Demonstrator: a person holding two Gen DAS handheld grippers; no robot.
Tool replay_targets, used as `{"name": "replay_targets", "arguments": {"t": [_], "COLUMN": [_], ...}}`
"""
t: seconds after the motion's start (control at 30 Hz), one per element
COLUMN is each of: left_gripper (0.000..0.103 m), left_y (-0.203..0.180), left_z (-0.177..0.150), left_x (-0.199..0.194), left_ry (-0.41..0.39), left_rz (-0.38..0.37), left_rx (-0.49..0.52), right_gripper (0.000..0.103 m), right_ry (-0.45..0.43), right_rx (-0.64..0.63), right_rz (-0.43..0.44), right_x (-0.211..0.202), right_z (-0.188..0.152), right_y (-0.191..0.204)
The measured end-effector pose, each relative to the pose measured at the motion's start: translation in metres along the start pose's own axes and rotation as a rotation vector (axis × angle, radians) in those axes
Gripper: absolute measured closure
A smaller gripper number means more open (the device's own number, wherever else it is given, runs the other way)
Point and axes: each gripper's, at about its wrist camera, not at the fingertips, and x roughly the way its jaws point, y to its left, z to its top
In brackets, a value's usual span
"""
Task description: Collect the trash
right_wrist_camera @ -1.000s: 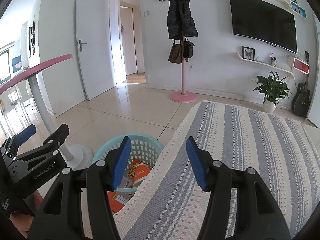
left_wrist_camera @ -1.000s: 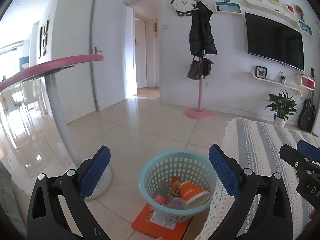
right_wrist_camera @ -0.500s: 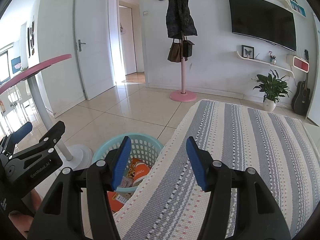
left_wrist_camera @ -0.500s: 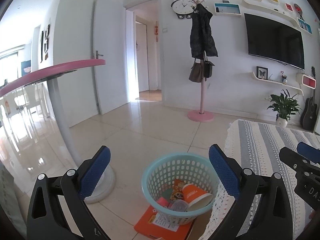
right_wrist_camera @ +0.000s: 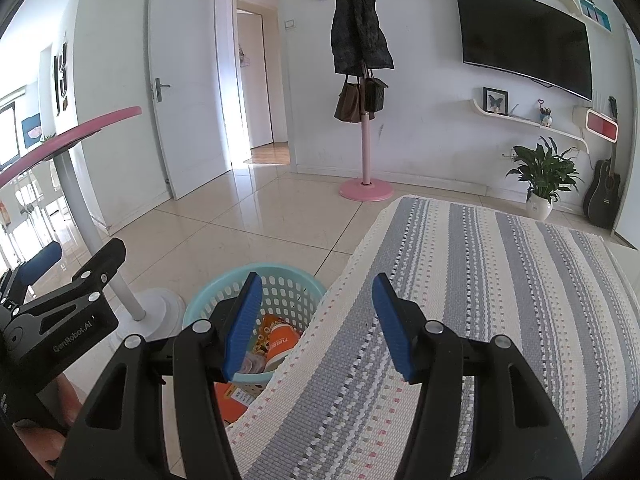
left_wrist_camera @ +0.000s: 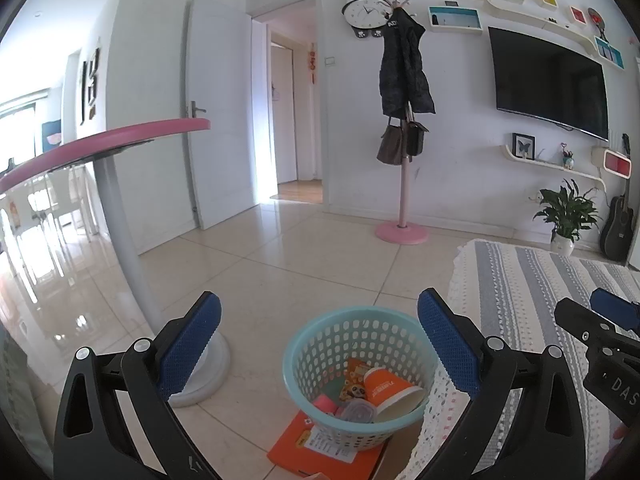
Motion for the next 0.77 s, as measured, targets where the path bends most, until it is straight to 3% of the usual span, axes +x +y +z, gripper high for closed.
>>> {"name": "replay_targets", "arguments": {"t": [0.77], "left_gripper": [0.007], "left_y": [0.0055], "left_z": [0.0009], "left_x": [0.0062], "left_ry": [0.047], "left_rz": [-0.008], "left_rx": [-0.026], "right_gripper": [0.049], "right_ry": [0.001], "right_rx": [-0.003], "right_rz": [0.006], "right_x": [0.001], "right_z": [-0.0003], "right_y": [-0.0011]}}
